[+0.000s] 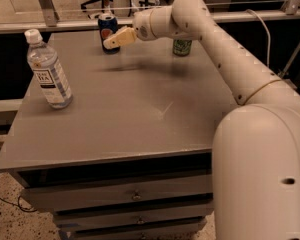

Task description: Move pepsi can near blue plastic bottle

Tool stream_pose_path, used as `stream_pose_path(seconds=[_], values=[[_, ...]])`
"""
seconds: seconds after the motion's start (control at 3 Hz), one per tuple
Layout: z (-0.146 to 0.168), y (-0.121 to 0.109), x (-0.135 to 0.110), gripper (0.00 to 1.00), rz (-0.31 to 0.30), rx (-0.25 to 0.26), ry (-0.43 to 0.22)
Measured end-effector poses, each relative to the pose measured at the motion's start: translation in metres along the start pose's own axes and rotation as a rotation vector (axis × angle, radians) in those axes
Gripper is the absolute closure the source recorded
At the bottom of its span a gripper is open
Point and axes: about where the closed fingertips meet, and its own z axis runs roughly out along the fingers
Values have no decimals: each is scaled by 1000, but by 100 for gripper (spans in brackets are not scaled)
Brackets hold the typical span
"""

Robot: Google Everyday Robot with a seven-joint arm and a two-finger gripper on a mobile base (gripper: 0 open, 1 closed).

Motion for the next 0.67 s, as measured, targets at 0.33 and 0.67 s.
stream_pose_path(seconds=[0.33,0.67], values=[[35,-16,-3,0,36,7,-43],[56,-19,-8,18,52,-12,-79]])
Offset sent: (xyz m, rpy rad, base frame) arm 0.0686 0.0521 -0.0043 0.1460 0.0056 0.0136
